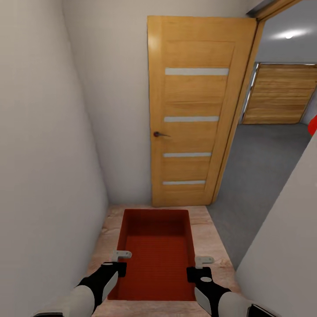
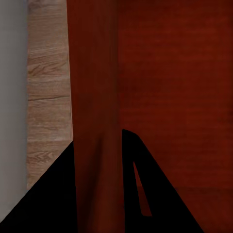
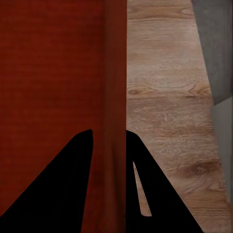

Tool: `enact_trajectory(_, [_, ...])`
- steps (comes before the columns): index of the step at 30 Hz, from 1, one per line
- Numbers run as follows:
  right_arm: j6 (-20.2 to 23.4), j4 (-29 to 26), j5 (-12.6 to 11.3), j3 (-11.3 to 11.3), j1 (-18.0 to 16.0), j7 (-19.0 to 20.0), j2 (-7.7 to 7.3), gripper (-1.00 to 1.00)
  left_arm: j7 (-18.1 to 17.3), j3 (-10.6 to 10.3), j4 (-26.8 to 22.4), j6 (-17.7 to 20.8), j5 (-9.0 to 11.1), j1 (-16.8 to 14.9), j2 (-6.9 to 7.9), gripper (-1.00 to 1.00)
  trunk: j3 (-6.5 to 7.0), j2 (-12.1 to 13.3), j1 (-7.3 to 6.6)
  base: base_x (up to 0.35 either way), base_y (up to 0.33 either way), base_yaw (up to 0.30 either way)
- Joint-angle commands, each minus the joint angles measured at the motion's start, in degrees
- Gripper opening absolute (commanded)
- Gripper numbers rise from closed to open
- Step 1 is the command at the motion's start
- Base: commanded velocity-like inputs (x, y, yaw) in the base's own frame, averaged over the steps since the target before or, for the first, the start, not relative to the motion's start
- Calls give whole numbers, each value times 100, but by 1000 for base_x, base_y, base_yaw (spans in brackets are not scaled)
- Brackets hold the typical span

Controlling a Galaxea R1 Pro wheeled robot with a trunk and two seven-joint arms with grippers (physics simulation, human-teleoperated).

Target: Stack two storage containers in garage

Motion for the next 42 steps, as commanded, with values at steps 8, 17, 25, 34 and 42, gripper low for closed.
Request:
enact_trajectory(8, [-35,0,-29,-22,-8,-108,-40,-100,27,-180,13,58,101,4,-1,-100,-9,-8,5,322,0,-241])
enact_trajectory(17, [-37,0,-29,-22,-8,-108,-37,-100,27,-181,13,58,101,4,-1,-100,-9,-8,5,322,0,-242])
enact_trajectory(25, [-31,-1,-29,-22,-8,-108,-37,-100,27,-181,13,58,93,4,-1,-100,-9,-8,5,322,0,-147])
enact_trajectory(34, [-31,2,-29,-22,-8,-108,-40,-100,27,-178,5,57,92,4,-1,-100,-9,-8,5,202,0,-6])
enact_trajectory(42, [-34,0,-29,-22,-8,-108,-40,-100,27,-181,4,58,92,4,-10,-100,-9,-8,5,49,144,0])
